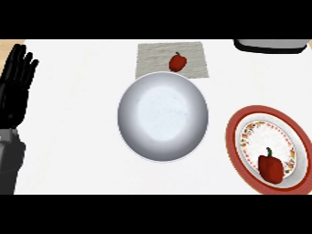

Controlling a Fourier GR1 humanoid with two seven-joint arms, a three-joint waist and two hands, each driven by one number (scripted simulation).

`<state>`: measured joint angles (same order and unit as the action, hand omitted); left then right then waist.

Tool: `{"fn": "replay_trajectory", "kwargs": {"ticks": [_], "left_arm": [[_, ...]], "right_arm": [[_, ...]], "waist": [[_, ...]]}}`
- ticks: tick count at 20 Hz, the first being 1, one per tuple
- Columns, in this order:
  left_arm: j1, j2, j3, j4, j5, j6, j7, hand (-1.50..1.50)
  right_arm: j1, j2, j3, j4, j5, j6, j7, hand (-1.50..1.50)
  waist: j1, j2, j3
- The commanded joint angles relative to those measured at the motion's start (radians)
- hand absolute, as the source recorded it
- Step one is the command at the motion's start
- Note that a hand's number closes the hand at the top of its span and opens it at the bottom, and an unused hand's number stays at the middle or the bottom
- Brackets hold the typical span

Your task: Pick the lemon from the plate and place it in the bowl

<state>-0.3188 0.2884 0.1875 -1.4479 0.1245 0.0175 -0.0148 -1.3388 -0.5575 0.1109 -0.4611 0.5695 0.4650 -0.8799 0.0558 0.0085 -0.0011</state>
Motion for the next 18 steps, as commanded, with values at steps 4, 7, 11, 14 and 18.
{"fn": "replay_trajectory", "kwargs": {"ticks": [4, 7, 11, 14, 18], "left_arm": [[-0.005, 0.037, 0.039, 0.009, 0.017, -0.009, 0.022, 0.0], [0.059, -0.004, 0.014, -0.031, -0.007, 0.013, -0.022, 0.0], [0.048, 0.002, 0.032, 0.009, 0.002, 0.008, -0.026, 0.0], [0.039, 0.033, 0.057, 0.023, 0.022, -0.017, -0.015, 0.0], [0.099, 0.014, 0.044, -0.021, 0.002, -0.01, -0.047, 0.0]], "right_arm": [[-0.064, 0.092, 0.097, -0.026, -0.017, 0.257, -0.073, 1.5], [-0.033, 0.188, 0.138, -0.048, -0.027, 0.226, -0.001, 1.5], [0.015, 0.264, 0.184, -0.124, -0.042, 0.2, 0.077, 1.5], [0.066, 0.302, 0.224, -0.215, -0.047, 0.186, 0.132, 1.5], [0.225, 0.37, 0.284, -0.312, 0.018, -0.011, 0.228, 1.5]], "waist": [[-0.029, -0.005, 0.0], [-0.029, -0.011, 0.0], [-0.055, -0.014, 0.0], [-0.068, -0.017, 0.001], [-0.059, -0.013, 0.001]]}}
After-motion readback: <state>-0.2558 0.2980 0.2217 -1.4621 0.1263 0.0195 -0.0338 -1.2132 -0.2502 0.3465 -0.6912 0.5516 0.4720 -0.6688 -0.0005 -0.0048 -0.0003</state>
